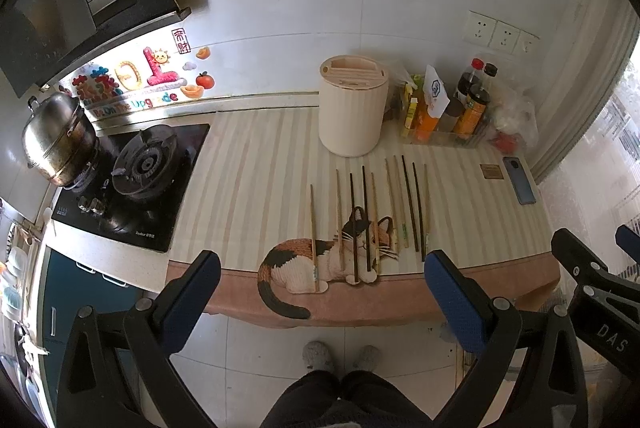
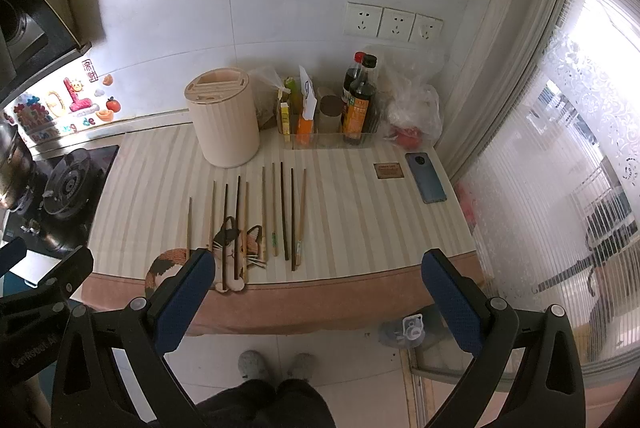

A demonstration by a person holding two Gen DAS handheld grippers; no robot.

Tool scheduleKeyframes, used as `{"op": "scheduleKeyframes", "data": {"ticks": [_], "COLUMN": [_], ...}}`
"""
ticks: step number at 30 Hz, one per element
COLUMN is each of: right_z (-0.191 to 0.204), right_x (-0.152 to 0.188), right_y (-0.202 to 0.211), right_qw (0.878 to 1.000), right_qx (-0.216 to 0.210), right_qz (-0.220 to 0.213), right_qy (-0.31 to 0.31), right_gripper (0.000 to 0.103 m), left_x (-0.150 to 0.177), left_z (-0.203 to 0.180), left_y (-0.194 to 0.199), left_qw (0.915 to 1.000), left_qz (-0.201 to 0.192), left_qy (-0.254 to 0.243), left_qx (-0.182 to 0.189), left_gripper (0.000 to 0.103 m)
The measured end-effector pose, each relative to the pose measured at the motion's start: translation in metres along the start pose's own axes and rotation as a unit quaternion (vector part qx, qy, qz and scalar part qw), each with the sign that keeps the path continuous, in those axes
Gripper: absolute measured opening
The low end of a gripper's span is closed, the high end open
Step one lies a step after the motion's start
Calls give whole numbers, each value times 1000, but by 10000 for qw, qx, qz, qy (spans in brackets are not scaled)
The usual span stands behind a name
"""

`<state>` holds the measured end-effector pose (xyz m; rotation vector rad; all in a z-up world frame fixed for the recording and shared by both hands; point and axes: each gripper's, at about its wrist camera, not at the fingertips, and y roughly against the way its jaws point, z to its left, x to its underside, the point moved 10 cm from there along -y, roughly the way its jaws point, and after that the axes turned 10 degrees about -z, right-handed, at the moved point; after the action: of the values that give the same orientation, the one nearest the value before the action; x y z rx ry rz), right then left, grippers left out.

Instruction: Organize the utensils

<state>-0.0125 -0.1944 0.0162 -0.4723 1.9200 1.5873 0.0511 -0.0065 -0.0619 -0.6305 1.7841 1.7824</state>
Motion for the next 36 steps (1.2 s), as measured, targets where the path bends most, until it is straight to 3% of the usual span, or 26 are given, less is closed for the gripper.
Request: {"op": "scheduleKeyframes", "data": {"ticks": [8, 12, 15, 20, 24, 26, 30, 32, 34, 36], "right_z": [-1, -5, -12, -15, -7, 1, 23, 38, 50, 65], "right_x": [-2, -9, -15, -16, 0, 11, 37, 49, 63, 72], "right_y": [1, 2, -9, -58, -118, -148, -207, -237, -262, -285], "right_qw": [10000, 9996, 9988, 9976, 9979, 9975, 9909, 9864, 9838, 9802], "right_qx": [-39, -85, -136, -282, -361, -387, -771, -881, -893, -946], "right_qz": [-62, -184, -311, -341, 55, 307, 864, 1158, 1351, 1571], "right_qy": [-46, -189, -358, -528, -536, -510, -682, -767, -767, -746], "right_gripper": [103, 103, 103, 103, 96, 79, 56, 42, 37, 36], "left_x": [4, -12, -22, -19, 0, 18, 60, 81, 94, 108], "left_z": [-4, -2, 5, 21, 37, 46, 57, 57, 52, 49], "left_y": [1, -5, -22, -74, -137, -176, -252, -290, -315, -338], "left_qw": [9999, 9980, 9952, 9936, 9945, 9951, 9910, 9850, 9809, 9777], "left_qz": [-74, -599, -891, -915, -465, -33, 1029, 1543, 1813, 1997], "left_qy": [89, 189, 238, 390, 279, 292, 518, 615, 616, 610], "left_qx": [19, -80, -331, -540, -894, -948, -683, -468, -331, -222], "left_gripper": [103, 103, 103, 103, 103, 103, 101, 90, 77, 57]}}
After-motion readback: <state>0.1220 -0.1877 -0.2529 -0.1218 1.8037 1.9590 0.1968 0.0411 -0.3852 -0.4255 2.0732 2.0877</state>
